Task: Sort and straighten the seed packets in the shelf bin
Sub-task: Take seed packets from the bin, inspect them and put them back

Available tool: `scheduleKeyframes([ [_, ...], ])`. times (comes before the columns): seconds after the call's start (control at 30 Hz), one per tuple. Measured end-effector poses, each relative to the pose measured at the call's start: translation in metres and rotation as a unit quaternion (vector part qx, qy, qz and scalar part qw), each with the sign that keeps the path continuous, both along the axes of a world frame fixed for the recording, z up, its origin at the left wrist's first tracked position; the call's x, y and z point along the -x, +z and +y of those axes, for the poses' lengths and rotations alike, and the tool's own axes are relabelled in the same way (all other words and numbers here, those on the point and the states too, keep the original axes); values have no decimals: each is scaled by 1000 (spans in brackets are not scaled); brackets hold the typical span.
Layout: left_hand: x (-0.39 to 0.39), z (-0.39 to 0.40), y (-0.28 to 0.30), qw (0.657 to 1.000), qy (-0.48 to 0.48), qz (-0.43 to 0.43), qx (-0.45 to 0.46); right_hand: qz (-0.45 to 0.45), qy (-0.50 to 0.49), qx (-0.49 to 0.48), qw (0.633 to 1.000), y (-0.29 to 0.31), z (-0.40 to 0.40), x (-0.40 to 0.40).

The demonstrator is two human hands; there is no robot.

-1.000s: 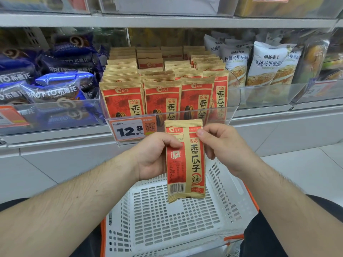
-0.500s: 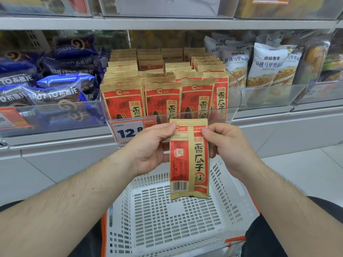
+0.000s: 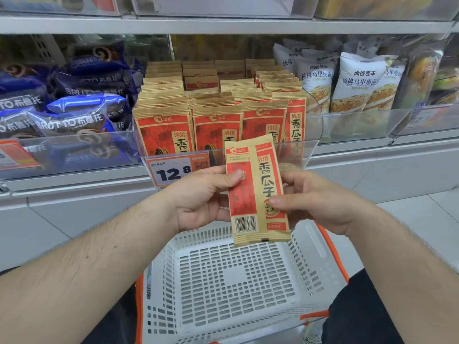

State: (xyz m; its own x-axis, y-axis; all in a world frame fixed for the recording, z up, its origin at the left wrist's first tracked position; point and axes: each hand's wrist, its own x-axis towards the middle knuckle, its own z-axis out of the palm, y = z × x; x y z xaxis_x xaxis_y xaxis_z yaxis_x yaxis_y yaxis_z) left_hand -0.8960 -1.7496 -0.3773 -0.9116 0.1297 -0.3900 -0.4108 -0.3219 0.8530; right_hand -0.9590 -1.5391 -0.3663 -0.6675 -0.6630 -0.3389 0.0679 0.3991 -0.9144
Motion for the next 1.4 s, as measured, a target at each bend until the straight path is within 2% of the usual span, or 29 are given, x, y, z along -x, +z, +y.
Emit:
scheduleKeyframes([
  [0.33, 0, 1, -2, 999, -23, -31, -6, -96, 101, 61, 988, 2, 9, 1],
  [0.6, 0, 1, -4, 999, -28, -40, -6, -100, 98, 50, 989, 4, 7, 0],
  [0.77, -1, 9, -10, 989, -29, -7, 144, 33, 55, -86, 994, 2, -10, -16],
  [0.83, -4, 14, -11, 988, -44, 2, 147, 82, 60, -133, 986, -3, -19, -23],
  [0.97, -4, 15, -13, 988, -39, 19, 145, 103, 74, -144, 981, -2, -25, -27],
  [1.23, -4, 14, -18, 986, -76, 49, 140, 190, -41, -20, 981, -9, -27, -18],
  [1.33, -4, 15, -19, 988, -73, 48, 131, 182, -50, 8, 982, -12, -30, -18],
  [1.4, -4, 15, -18, 988, -93, 59, 104, 137, -59, 50, 987, -10, -31, -18],
])
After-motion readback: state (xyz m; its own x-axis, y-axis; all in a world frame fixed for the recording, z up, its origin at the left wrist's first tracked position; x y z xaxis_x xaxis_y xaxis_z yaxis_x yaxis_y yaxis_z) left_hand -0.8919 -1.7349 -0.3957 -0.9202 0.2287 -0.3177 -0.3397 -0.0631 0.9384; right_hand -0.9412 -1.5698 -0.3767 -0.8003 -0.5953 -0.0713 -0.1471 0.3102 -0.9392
